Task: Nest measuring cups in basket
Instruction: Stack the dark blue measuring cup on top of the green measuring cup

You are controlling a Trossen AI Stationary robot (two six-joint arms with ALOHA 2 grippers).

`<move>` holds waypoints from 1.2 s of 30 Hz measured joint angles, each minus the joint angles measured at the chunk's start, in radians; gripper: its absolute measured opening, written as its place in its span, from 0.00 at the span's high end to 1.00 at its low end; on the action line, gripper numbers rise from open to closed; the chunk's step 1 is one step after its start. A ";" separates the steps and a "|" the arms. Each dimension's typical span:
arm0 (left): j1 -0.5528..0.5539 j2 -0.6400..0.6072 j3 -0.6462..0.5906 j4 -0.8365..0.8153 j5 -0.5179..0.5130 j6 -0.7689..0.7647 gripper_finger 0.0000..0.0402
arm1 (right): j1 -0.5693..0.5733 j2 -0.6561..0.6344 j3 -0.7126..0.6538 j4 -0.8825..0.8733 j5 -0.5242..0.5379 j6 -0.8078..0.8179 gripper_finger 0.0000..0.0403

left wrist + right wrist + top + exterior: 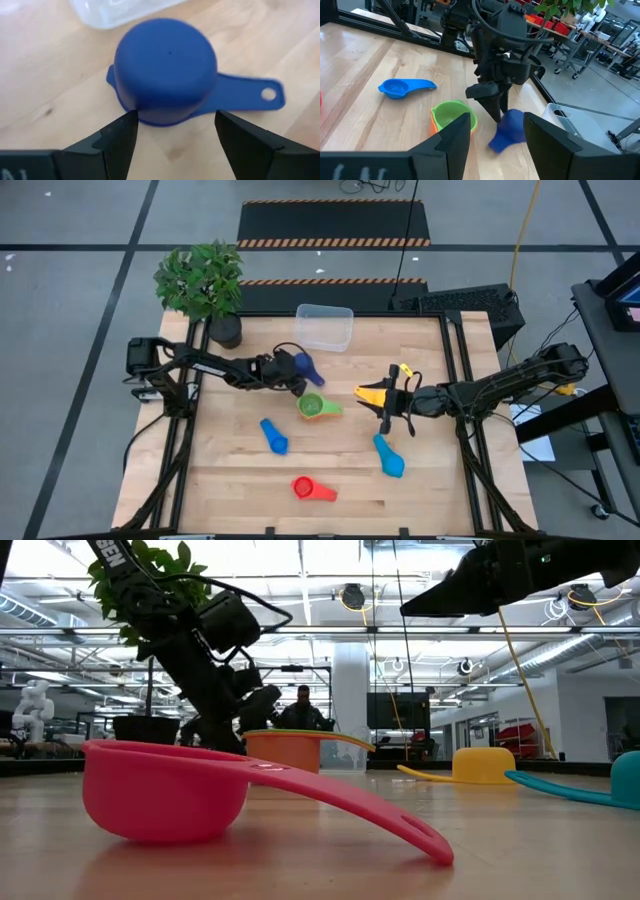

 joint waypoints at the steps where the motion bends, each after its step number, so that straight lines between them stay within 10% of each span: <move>1: -0.002 0.000 0.000 0.015 -0.002 0.000 0.34 | 0.000 0.000 0.000 0.000 0.004 0.000 0.56; 22: -0.015 -0.089 0.161 -0.226 -0.011 0.188 0.34 | -0.115 0.233 0.000 -0.008 0.046 -0.196 0.56; 36: 0.070 -0.097 0.225 -0.322 -0.009 0.342 0.34 | -0.358 0.535 0.230 -0.065 -0.320 -0.474 0.60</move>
